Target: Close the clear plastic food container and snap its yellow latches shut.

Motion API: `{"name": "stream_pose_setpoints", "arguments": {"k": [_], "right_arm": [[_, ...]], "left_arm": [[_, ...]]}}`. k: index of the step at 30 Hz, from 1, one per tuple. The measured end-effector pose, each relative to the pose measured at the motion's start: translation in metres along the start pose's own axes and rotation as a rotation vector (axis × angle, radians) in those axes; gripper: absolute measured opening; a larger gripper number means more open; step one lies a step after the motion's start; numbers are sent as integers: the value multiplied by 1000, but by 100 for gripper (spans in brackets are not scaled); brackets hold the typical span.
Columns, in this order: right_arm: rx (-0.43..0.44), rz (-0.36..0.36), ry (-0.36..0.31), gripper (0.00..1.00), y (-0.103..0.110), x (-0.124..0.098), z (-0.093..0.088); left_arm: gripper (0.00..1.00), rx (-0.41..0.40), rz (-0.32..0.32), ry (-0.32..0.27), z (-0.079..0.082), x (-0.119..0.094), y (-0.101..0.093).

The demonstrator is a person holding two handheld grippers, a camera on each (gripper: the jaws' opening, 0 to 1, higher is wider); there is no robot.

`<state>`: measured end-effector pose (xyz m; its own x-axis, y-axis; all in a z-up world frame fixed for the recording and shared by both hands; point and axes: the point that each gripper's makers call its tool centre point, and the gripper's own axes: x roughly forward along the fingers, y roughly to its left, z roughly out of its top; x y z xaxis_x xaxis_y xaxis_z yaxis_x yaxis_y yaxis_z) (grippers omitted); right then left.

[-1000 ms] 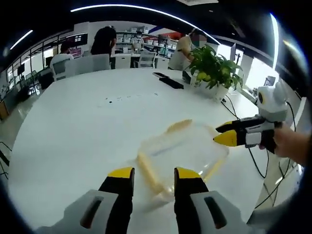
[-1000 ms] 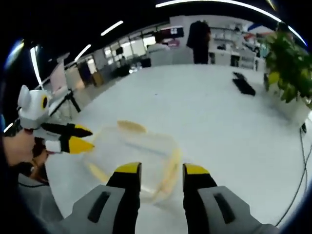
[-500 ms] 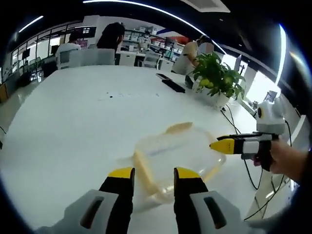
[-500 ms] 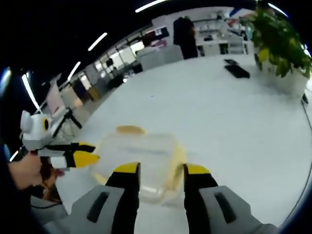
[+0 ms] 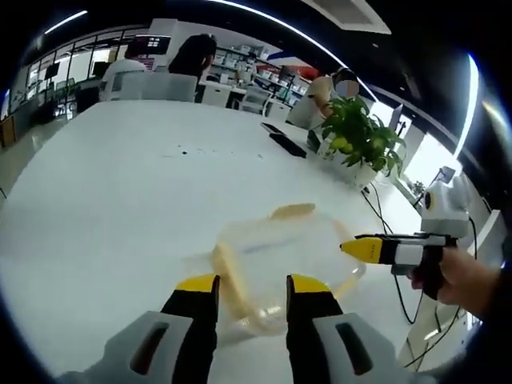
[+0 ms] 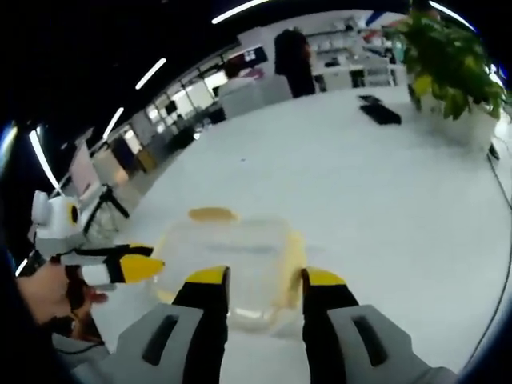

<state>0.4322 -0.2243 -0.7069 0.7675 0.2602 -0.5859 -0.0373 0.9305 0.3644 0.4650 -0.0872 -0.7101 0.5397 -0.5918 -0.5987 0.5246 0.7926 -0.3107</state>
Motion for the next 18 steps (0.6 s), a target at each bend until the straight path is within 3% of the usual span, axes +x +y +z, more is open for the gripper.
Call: {"name": "stream_pose_setpoints", "arguments": {"k": [18], "right_arm": [[58,-61,14,31,-2,2,-2]], "left_arm": [[21,-64,45,6,-1,2,4]]}}
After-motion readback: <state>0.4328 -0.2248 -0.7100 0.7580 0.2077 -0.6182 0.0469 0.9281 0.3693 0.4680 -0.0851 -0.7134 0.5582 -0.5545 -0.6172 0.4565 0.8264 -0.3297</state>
